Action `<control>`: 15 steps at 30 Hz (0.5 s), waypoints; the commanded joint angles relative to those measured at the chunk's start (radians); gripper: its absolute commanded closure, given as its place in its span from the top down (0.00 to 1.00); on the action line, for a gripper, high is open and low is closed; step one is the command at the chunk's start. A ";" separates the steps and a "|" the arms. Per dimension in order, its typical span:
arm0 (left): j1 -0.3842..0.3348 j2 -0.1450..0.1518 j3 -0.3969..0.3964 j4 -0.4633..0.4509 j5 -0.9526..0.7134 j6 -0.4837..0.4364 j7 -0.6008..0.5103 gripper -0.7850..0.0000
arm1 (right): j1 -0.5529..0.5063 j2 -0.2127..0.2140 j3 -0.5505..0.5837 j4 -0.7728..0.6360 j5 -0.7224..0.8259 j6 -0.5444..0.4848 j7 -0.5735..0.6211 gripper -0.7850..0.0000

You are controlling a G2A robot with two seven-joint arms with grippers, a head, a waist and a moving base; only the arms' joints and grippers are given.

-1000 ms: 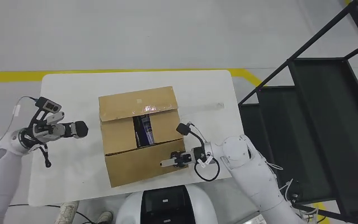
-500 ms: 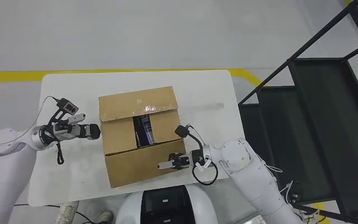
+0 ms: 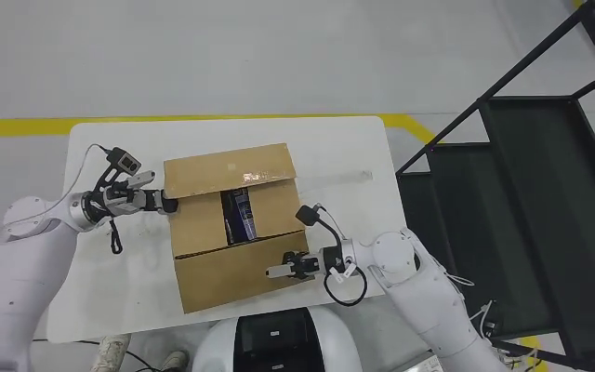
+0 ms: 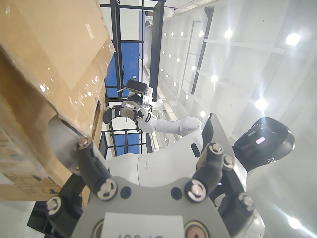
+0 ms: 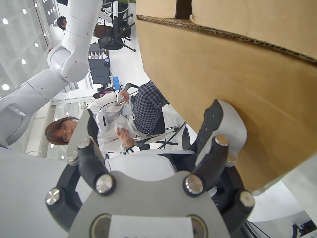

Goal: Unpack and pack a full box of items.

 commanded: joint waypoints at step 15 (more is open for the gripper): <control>0.000 0.000 0.000 0.000 0.000 0.000 0.000 1.00 | -0.002 0.003 -0.002 -0.004 0.029 0.000 0.002 1.00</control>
